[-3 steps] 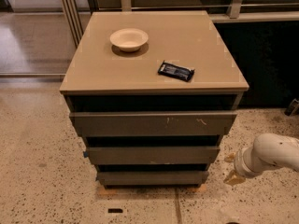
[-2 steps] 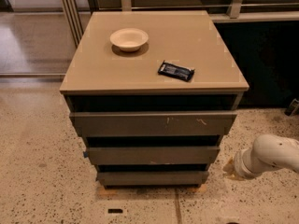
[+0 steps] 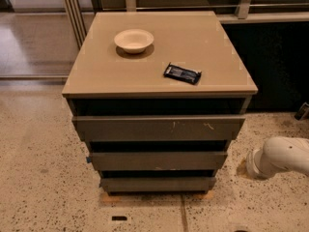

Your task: Close middle drawer

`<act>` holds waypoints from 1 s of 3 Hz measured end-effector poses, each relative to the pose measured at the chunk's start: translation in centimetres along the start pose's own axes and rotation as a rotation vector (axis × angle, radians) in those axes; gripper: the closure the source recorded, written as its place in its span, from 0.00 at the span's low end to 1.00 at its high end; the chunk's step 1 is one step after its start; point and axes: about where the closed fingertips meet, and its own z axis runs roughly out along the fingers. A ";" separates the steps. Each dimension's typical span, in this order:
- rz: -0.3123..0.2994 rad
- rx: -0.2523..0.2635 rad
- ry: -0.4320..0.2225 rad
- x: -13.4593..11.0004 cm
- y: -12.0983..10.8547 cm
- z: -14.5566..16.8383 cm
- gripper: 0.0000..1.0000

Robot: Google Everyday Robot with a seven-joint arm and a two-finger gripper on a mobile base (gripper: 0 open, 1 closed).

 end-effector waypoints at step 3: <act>-0.135 0.251 0.173 5.4 -11.1 -6.3 0.77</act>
Offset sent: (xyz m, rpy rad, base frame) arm 0.1213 -0.1308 0.1186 -0.3575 -0.3266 0.0653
